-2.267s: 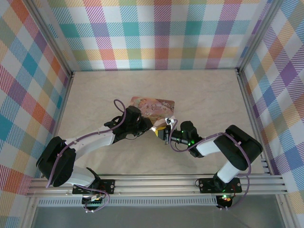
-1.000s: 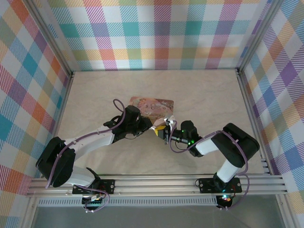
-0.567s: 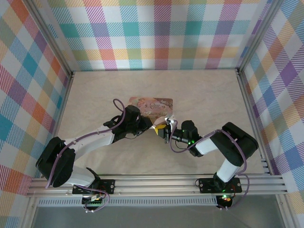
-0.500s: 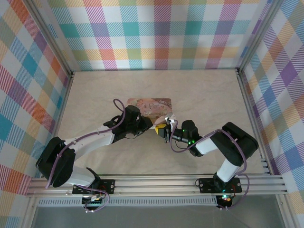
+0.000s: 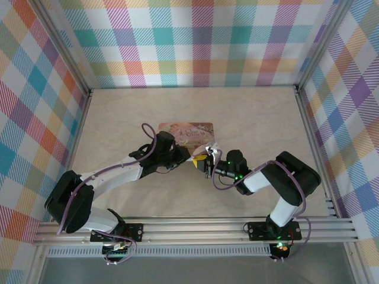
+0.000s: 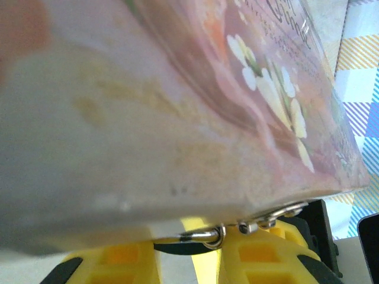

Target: Unlock the padlock with the key

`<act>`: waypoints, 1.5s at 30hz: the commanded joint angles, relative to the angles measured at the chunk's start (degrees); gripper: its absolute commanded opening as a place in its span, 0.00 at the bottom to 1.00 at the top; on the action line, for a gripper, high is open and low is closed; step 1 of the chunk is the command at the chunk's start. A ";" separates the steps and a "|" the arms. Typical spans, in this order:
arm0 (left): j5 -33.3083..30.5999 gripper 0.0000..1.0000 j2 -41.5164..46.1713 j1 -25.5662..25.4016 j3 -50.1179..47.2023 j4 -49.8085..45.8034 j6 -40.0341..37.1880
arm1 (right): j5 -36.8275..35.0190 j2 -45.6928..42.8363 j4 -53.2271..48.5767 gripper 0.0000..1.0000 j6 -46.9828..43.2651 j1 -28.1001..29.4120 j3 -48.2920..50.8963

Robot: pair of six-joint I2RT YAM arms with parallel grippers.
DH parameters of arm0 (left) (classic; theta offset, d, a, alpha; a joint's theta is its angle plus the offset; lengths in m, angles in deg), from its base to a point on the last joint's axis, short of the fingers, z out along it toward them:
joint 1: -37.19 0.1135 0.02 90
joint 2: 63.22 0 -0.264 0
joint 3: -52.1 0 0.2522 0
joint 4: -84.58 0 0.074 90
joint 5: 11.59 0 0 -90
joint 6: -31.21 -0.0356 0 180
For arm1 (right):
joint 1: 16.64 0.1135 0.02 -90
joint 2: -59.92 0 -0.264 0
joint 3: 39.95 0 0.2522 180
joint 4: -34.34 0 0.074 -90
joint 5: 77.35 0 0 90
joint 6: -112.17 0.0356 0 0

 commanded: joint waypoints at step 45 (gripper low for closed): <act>7.35 0.18 -1.41 -1.05 4.97 -2.36 0.25 | -2.49 2.47 9.62 0.00 -5.25 -0.02 -2.64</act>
